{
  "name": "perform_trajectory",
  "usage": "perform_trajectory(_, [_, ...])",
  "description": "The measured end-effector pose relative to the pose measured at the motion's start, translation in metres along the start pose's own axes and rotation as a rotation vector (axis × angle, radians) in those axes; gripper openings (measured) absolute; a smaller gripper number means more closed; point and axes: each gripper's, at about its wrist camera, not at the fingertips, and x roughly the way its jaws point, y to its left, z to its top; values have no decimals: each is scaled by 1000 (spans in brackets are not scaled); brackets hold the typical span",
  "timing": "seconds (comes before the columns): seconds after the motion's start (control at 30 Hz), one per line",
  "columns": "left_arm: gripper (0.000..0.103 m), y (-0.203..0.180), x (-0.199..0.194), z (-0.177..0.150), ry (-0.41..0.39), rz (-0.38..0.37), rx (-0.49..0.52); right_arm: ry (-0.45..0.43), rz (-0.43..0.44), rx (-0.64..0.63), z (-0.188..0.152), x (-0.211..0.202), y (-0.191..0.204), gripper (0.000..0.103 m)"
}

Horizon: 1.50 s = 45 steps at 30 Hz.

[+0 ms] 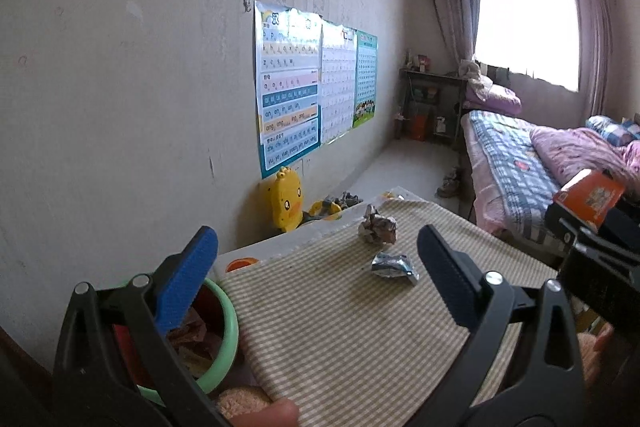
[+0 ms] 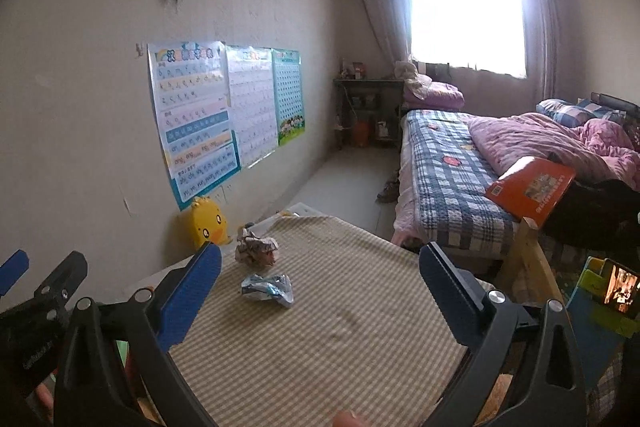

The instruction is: Collect trash

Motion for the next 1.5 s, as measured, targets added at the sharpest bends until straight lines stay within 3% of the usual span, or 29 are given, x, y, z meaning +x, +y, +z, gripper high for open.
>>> perform_trajectory(0.8, [98, 0, 8, -9, 52, 1, 3, 18, -5, -11, -5, 4, 6, 95])
perform_trajectory(1.03, [98, 3, 9, -10, 53, -1, -42, 26, -4, -13, -10, 5, 5, 95])
perform_trajectory(1.5, [98, 0, 13, -14, 69, 5, -14, 38, 1, -18, -13, 7, 5, 95])
